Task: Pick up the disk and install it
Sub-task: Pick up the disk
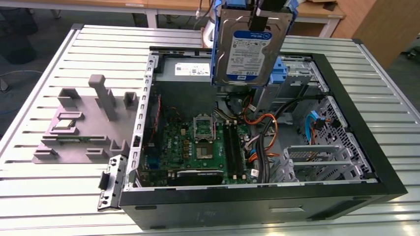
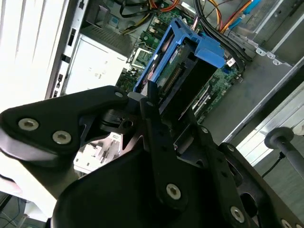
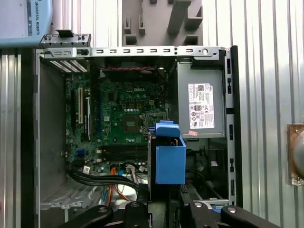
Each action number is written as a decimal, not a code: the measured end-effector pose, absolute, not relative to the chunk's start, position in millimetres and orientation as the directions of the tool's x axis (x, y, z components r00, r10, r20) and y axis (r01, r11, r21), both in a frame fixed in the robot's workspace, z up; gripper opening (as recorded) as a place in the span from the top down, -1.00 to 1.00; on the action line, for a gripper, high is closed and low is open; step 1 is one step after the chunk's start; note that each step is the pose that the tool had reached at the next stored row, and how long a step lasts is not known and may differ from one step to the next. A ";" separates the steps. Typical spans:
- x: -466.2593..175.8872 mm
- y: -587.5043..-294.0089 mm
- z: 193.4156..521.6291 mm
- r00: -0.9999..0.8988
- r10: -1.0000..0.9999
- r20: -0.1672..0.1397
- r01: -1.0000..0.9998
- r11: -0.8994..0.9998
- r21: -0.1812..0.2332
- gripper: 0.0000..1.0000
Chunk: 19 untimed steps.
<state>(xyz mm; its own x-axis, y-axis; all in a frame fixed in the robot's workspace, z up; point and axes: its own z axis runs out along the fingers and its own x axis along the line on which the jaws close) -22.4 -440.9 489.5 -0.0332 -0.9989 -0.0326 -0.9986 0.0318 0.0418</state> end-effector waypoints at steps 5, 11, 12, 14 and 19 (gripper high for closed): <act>-22.4 -459.2 489.1 -0.033 -0.999 -0.034 -0.999 0.032 0.042 0.30; -22.4 -475.5 488.9 -0.033 -0.999 -0.035 -0.999 0.032 0.042 0.30; -22.4 -478.2 488.9 -0.033 -0.999 -0.035 -0.999 0.032 0.042 0.30; -22.4 -483.5 488.7 -0.033 -0.999 -0.035 -0.999 0.032 0.042 0.30; -22.4 -494.8 488.6 -0.033 -0.999 -0.035 -0.999 0.032 0.042 0.30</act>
<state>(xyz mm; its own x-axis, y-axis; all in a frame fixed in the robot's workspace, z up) -22.4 -494.8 488.6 -0.0332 -0.9988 -0.0353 -0.9986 0.0317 0.0419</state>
